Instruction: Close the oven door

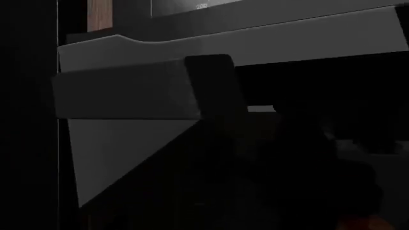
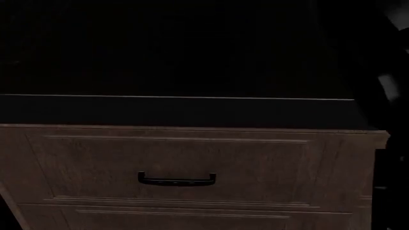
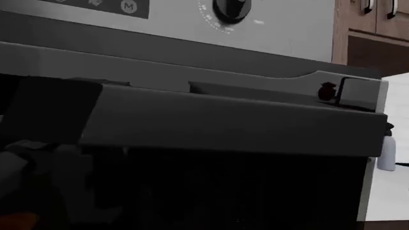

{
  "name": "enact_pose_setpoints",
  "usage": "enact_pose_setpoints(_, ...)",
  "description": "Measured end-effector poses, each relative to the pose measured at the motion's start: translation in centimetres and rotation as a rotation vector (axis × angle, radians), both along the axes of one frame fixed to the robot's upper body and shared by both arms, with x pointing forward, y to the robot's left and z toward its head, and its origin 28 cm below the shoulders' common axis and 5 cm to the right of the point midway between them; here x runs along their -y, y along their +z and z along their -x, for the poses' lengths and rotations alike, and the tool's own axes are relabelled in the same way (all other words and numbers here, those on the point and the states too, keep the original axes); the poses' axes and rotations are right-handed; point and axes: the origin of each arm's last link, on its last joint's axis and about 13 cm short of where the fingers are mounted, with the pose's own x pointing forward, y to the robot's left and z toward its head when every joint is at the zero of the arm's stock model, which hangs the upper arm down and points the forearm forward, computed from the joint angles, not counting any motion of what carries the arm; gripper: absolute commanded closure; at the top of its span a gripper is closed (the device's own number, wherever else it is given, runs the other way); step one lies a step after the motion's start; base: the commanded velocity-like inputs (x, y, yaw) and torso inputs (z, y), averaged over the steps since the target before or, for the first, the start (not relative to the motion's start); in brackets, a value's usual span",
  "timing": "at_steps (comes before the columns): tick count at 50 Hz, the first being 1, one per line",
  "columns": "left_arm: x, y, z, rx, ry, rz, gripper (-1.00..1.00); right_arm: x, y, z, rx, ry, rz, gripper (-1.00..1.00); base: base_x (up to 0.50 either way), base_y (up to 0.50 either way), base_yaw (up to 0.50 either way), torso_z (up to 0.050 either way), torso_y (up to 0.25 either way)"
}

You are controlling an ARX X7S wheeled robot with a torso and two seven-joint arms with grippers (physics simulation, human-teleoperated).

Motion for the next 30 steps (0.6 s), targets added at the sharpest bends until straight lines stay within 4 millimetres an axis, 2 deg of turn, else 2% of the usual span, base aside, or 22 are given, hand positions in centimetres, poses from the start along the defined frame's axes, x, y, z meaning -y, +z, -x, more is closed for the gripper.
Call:
enact_pose_setpoints(11, 0.8, 2.4, -3.2, -0.070, 0.029, -0.061, -1.00, -0.4, 3.5, -3.4, -0.084, -0.037, 0.008, -1.00, 0.00, 0.00, 0.00, 0.000, 0.000)
enact_pose_setpoints(17, 1.4, 3.2, -4.6, -0.150, -0.007, -0.071, -1.00, -0.2, 4.7, -5.3, -0.149, -0.071, -0.014, -1.00, 0.01, 0.00, 0.00, 0.000, 0.000)
enact_pose_setpoints(21, 2.5, 3.8, -4.8, -0.191, 0.000, -0.068, -1.00, 0.2, 4.9, -5.9, -0.184, -0.105, -0.029, -1.00, 0.03, 0.00, 0.00, 0.004, -0.005)
enact_pose_setpoints(30, 3.0, 5.1, -4.5, -0.260, 0.056, -0.079, -1.00, 0.2, 5.3, -6.0, -0.260, -0.135, -0.063, -1.00, 0.03, 0.00, -0.01, 0.002, -0.016)
